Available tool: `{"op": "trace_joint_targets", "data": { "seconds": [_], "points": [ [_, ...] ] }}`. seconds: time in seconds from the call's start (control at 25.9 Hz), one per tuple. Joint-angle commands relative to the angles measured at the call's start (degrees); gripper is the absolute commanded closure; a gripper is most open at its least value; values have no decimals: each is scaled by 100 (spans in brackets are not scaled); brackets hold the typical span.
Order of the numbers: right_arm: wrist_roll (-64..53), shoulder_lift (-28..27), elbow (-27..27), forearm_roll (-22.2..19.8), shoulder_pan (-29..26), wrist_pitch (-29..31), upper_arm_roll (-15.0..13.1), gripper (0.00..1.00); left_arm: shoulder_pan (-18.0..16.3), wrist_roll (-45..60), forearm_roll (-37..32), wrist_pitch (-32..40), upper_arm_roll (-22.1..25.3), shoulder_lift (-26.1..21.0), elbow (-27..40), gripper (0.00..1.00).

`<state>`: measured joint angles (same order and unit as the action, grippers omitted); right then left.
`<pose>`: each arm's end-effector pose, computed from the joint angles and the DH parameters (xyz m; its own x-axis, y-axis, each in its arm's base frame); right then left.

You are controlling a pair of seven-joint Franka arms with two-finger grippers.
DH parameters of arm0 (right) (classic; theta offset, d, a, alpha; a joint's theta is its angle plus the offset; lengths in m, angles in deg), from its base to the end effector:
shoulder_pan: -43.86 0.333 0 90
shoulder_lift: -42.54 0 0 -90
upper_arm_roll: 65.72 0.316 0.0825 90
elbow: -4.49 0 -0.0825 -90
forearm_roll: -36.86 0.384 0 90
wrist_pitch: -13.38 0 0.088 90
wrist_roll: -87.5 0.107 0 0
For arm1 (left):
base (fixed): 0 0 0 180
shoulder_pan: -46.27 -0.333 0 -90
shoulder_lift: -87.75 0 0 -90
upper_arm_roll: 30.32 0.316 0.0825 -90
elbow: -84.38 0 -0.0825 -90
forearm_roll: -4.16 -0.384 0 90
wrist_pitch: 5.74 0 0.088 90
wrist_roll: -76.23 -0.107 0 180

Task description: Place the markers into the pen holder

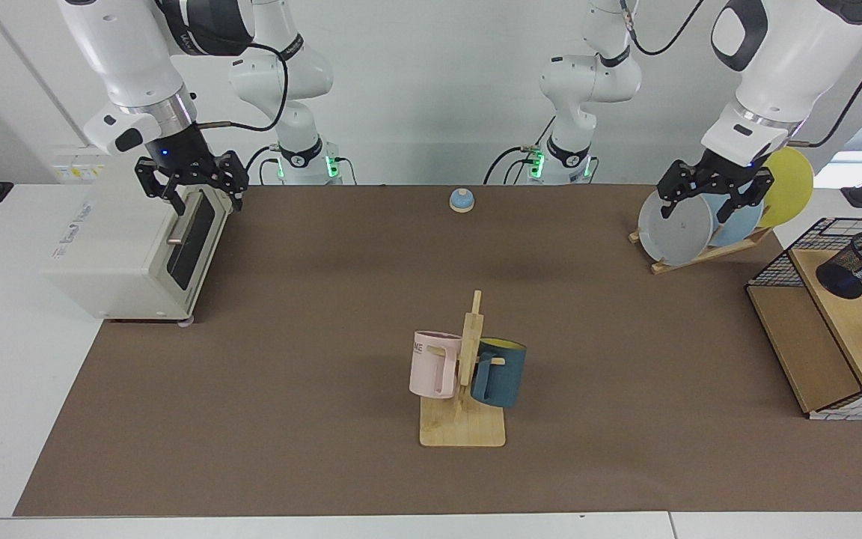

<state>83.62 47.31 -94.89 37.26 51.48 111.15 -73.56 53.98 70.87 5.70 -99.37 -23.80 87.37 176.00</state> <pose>0.5393 -0.0042 0.6037 0.9965 0.0627 0.0554 0.0636 -0.9979 -0.0146 0.5621 -0.0146 0.6131 0.9932 -0.1124 0.0308 -0.1131 -0.9933 0.0233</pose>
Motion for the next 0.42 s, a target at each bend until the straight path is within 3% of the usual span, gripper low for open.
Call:
{"op": "trace_joint_targets", "data": {
  "seconds": [0.0,0.39],
  "points": [
    [89,59,-29,66,-41,-75,28,0,-41,387,91,126,-55,-129,-153,0],
    [89,59,-29,66,-41,-75,28,0,-41,88,-93,-59,-55,-165,-65,0]
  ]
}}
